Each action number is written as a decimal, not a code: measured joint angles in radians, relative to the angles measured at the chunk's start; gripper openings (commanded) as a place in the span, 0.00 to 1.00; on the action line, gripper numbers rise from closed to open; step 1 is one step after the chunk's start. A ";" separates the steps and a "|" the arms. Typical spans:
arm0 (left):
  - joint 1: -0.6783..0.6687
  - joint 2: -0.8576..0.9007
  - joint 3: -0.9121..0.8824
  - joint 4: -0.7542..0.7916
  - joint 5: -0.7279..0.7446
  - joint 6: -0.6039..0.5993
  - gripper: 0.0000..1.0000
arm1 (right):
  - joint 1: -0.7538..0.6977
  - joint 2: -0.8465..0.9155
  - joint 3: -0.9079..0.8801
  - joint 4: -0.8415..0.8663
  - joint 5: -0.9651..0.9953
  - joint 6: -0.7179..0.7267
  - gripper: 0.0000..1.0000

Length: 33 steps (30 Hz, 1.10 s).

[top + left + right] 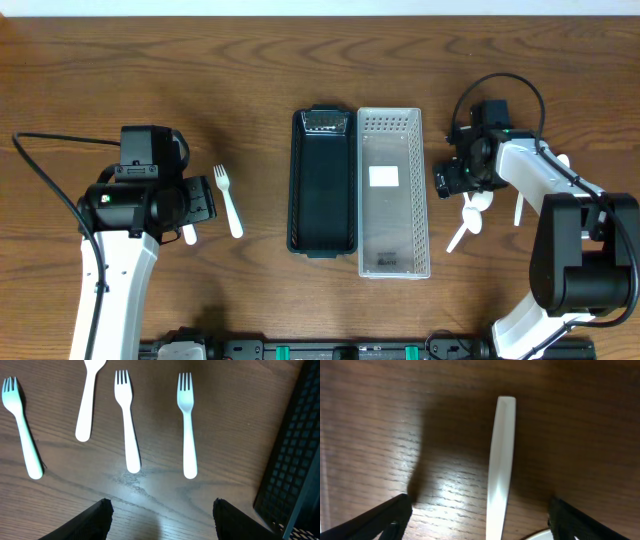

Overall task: Pack container
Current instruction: 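Lower right gripper and grasp the white spoon handle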

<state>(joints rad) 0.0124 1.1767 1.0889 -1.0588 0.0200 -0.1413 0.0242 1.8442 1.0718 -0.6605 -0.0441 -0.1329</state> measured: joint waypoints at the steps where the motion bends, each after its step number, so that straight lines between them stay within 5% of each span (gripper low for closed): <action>1: 0.000 0.000 0.000 0.000 0.000 0.000 0.68 | 0.000 0.000 0.000 -0.001 0.002 -0.006 0.76; 6: 0.000 0.000 0.000 0.000 0.000 0.000 0.68 | 0.000 0.001 0.000 -0.010 0.002 -0.011 0.40; 12: 0.000 0.000 0.000 0.000 0.000 0.000 0.67 | -0.001 0.001 0.000 -0.034 -0.002 -0.002 0.20; 27: 0.000 0.000 0.000 0.000 0.000 0.000 0.67 | -0.001 0.001 0.002 -0.053 -0.002 0.013 0.01; 33: 0.000 0.000 0.000 0.000 0.000 0.000 0.67 | -0.001 0.001 0.002 -0.051 -0.002 0.013 0.01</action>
<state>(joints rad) 0.0124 1.1767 1.0889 -1.0588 0.0200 -0.1413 0.0235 1.8450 1.0733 -0.7116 -0.0463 -0.1196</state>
